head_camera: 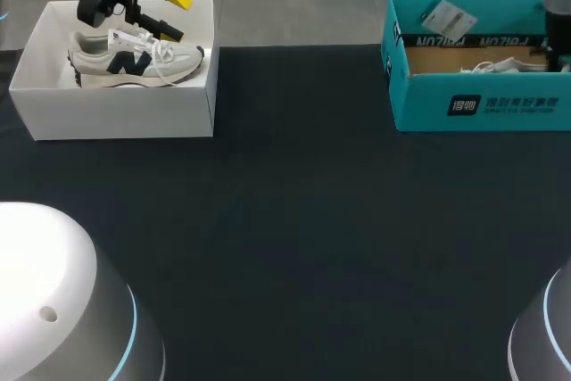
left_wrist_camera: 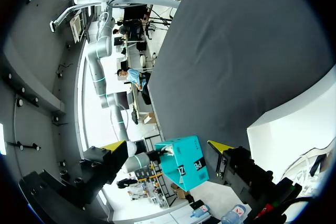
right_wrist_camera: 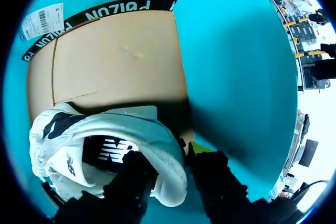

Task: Take the shoe out of the shoebox, open the shoe tongue, remove and reinsert the insole, then place the shoe into the shoebox

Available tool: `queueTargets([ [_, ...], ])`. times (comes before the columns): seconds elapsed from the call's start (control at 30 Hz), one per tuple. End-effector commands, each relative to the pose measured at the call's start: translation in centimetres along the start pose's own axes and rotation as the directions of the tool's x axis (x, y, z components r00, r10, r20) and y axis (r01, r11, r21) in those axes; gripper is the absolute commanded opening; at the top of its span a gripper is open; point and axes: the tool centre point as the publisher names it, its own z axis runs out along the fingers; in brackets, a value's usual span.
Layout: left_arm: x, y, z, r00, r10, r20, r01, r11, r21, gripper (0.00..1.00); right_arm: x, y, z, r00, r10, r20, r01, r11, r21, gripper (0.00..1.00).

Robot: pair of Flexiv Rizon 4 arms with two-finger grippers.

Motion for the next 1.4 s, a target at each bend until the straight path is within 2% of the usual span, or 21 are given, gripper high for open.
queueTargets([
  [0.03,0.0,0.0,-0.1,1.0,0.001,-0.002,-0.001,1.0,0.003,1.0,-0.1,-0.6,-2.2,1.0,-0.007,-0.012,0.007,1.0,-0.03,1.0],
  [0.2,0.0,0.0,-0.1,1.0,0.001,-0.002,-0.001,1.0,0.003,1.0,0.1,-0.8,-5.0,1.0,-0.017,-0.024,0.015,0.997,-0.082,1.0],
  [0.57,0.0,0.0,-0.1,1.0,0.001,-0.002,-0.001,1.0,0.003,1.0,0.2,-2.3,-13.0,0.999,-0.017,-0.051,0.008,0.985,-0.173,1.0],
  [0.87,0.0,0.0,-0.1,1.0,0.001,-0.002,-0.001,1.0,0.003,1.0,1.2,-4.3,-17.6,0.992,-0.028,-0.124,-0.002,0.972,-0.237,1.0],
  [1.0,0.0,0.0,-0.1,1.0,0.001,-0.002,-0.001,1.0,0.003,1.0,1.8,-5.8,-18.8,0.991,-0.037,-0.131,0.003,0.968,-0.25,1.0],
  [1.13,0.0,0.0,-0.1,1.0,0.001,-0.002,-0.001,1.0,0.003,1.0,2.7,-7.2,-19.0,0.987,-0.077,-0.14,0.042,0.971,-0.235,1.0],
  [1.4,0.0,0.0,-0.1,1.0,0.001,-0.002,-0.001,1.0,0.003,1.0,2.7,-7.2,-19.0,0.987,-0.077,-0.14,0.042,0.971,-0.235,1.0],
])
